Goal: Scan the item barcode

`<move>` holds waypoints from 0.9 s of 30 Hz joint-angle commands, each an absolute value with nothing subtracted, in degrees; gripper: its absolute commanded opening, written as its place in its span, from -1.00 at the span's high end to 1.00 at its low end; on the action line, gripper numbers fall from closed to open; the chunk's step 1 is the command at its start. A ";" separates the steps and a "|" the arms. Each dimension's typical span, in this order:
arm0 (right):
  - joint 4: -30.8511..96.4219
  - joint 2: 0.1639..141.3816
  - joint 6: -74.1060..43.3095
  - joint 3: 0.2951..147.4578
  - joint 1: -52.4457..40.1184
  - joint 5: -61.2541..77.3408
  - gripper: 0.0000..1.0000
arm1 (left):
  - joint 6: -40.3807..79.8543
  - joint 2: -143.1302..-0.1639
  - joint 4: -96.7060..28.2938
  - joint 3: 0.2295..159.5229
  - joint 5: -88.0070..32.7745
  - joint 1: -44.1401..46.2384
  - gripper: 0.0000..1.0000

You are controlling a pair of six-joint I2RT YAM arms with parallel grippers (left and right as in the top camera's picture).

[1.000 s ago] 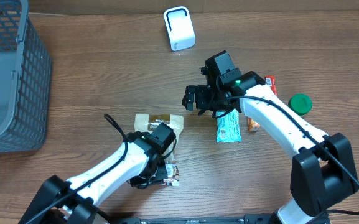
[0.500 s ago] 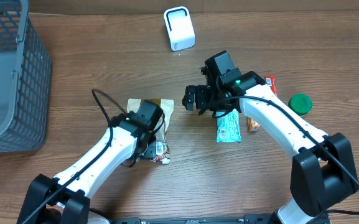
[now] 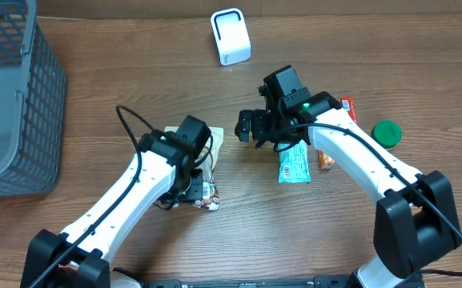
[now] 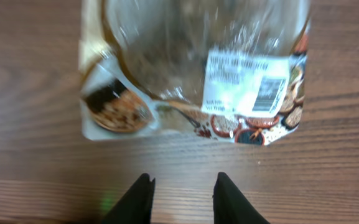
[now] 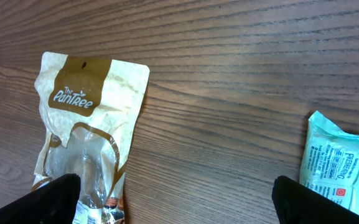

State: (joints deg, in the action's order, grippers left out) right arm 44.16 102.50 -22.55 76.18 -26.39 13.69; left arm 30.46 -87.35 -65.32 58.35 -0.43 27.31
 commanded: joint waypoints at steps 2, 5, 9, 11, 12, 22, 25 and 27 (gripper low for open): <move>43.99 102.30 -22.72 77.17 -26.52 13.32 -1.00 | 34.81 -87.48 -61.63 52.34 -7.75 27.73 0.61; 43.99 102.30 -22.72 77.17 -26.52 13.30 -1.00 | 34.94 -87.48 -57.71 48.40 -9.54 27.66 0.67; 43.99 102.30 -22.72 77.17 -26.52 13.30 -1.00 | 36.34 -87.48 -56.80 46.96 -1.10 26.35 0.68; 43.99 102.30 -22.72 77.17 -26.52 13.30 -1.00 | 37.98 -87.48 -56.14 46.96 2.96 25.74 0.67; 43.99 102.30 -22.72 77.17 -26.52 13.30 -1.00 | 38.50 -87.48 -55.22 46.94 5.08 25.41 0.69; 43.99 102.30 -22.72 77.17 -26.52 13.30 -1.00 | 40.60 -87.59 -48.84 46.63 18.94 23.94 0.62; 43.99 102.30 -22.72 77.17 -26.52 13.30 -1.00 | 41.80 -87.61 -46.96 46.63 23.51 22.44 0.65; 43.99 102.30 -22.72 77.17 -26.52 13.30 -1.00 | 41.80 -87.64 -44.36 46.63 23.99 21.43 0.66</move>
State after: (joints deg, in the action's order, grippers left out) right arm 44.16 102.50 -22.55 76.18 -26.39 13.52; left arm 39.75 -87.42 -46.13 46.96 17.74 22.81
